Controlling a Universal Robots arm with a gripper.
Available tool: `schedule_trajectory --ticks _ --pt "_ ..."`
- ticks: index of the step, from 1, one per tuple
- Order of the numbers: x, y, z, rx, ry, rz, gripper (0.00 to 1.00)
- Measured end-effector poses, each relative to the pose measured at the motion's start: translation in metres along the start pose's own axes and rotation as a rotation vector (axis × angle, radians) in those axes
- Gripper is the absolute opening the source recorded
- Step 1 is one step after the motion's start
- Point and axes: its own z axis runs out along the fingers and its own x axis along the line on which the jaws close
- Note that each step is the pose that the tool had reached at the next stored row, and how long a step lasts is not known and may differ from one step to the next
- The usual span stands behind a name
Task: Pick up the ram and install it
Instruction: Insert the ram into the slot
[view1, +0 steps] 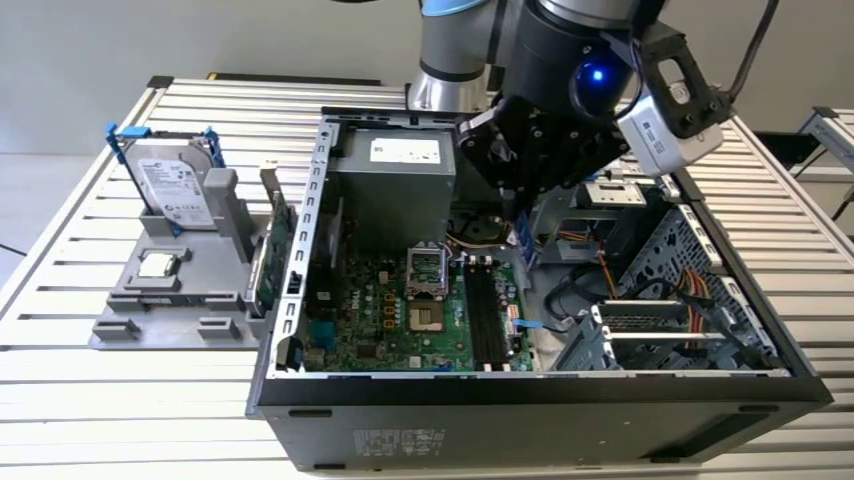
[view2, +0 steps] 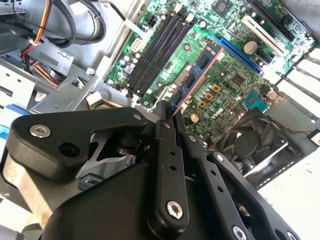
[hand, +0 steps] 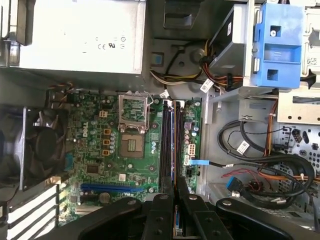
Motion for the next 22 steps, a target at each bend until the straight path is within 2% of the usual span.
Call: schedule_trajectory --ticks 9,22 --pt "-0.0096 -0.0005 0.0037 0.0001 0.0002 0.000 0.00" --pt "-0.0102 -0.0006 0.0059 -0.0001 0.0002 0.000 0.00"
